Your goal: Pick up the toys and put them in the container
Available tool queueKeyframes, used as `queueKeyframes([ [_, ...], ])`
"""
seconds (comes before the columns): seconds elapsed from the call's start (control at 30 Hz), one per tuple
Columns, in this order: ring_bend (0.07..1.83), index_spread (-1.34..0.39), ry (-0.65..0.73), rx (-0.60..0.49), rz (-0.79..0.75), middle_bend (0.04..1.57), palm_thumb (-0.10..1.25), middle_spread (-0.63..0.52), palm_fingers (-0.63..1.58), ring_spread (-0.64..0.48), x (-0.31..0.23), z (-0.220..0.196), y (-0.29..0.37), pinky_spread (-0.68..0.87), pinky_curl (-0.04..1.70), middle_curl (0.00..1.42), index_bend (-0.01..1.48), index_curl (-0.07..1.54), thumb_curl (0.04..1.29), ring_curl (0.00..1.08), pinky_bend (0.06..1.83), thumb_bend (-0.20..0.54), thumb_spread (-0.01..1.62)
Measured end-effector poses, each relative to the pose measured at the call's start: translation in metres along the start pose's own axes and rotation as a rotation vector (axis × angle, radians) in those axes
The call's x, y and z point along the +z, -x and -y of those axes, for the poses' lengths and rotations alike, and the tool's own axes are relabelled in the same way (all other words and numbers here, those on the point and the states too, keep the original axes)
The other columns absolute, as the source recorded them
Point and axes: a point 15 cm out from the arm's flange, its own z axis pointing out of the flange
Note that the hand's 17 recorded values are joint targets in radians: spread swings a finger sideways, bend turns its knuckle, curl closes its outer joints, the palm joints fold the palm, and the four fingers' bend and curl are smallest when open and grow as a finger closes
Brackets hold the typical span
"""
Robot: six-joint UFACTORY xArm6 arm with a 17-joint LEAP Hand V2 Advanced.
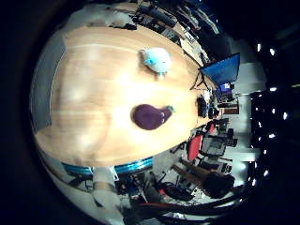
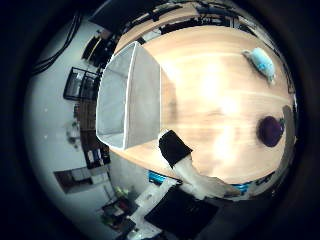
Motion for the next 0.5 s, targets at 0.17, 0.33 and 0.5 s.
queueKeyframes([
  [0.17, 0.54, -0.48, 0.000, 0.000, 0.001, 0.23, 0.27, -0.10, 0.31, -0.03, -0.0003, 0.0008, 0.0003, 0.47, 0.14, 0.35, 0.17, 0.29, 0.28, 0.20, 0.69, -0.026, 1.04],
  [0.33, 0.54, -0.48, -0.001, -0.003, -0.002, 0.23, 0.27, -0.10, 0.31, -0.02, -0.0014, 0.0011, -0.0001, 0.47, 0.13, 0.35, 0.17, 0.29, 0.28, 0.20, 0.69, -0.026, 1.04],
  [0.5, 0.54, -0.48, 0.007, -0.001, -0.002, 0.23, 0.27, -0.11, 0.31, -0.02, 0.0023, 0.0000, -0.0005, 0.47, 0.13, 0.35, 0.17, 0.29, 0.28, 0.20, 0.69, -0.026, 1.04],
])
